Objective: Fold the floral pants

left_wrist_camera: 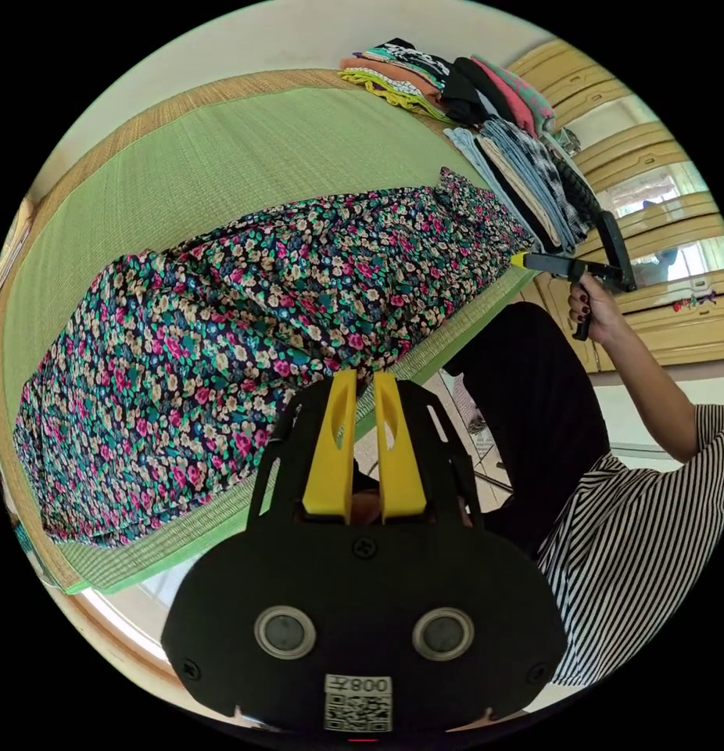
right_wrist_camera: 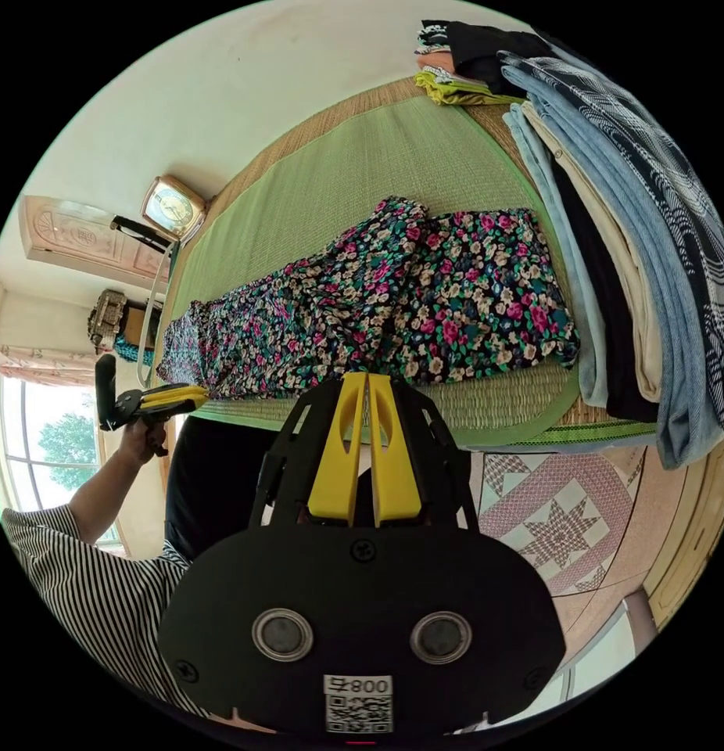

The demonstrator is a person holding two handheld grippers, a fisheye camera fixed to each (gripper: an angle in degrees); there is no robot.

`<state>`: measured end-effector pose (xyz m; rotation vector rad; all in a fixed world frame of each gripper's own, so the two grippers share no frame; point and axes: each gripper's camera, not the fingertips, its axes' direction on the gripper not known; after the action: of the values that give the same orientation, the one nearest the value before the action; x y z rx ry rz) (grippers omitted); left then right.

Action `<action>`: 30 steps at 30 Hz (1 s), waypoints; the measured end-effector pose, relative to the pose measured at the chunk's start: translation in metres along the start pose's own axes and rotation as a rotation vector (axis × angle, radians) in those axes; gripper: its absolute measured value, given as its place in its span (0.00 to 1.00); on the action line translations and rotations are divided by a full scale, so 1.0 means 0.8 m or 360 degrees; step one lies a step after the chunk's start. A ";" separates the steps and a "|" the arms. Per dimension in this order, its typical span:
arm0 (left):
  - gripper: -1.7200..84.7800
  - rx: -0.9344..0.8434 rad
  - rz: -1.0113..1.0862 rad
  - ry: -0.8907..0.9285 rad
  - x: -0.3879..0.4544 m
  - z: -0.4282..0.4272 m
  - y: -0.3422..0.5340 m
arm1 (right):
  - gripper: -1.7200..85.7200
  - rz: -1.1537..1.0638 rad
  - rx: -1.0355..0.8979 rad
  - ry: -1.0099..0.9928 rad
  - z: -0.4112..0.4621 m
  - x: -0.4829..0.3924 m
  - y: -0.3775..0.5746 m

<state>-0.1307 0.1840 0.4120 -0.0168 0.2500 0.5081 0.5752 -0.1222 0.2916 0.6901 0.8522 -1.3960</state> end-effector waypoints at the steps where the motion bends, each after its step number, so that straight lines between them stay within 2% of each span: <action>1: 0.07 0.0024 -0.0041 0.0030 -0.007 -0.001 0.000 | 0.03 0.0003 0.0008 -0.0016 0.000 0.002 0.003; 7: 0.08 0.0181 -0.0068 0.0178 -0.020 -0.007 -0.025 | 0.07 0.0052 0.0163 0.0025 -0.017 0.004 0.033; 12: 0.10 0.0207 0.0077 0.0345 -0.008 0.024 -0.108 | 0.11 -0.0314 0.0312 0.0298 -0.023 -0.078 0.030; 18: 0.10 0.0233 0.0162 0.0438 0.003 0.066 -0.196 | 0.12 -0.0663 0.0180 0.0567 0.046 -0.146 0.002; 24: 0.09 0.0219 0.0126 0.0451 -0.009 0.102 -0.232 | 0.07 -0.0652 0.0158 0.0675 0.075 -0.153 0.012; 30: 0.08 0.0214 0.0120 0.0474 -0.016 0.134 -0.274 | 0.03 -0.0543 0.0240 0.0621 0.055 -0.136 0.038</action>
<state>-0.0106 -0.0050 0.5088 0.0483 0.5777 0.5628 0.6121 -0.0970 0.4041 0.9873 1.2224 -1.6706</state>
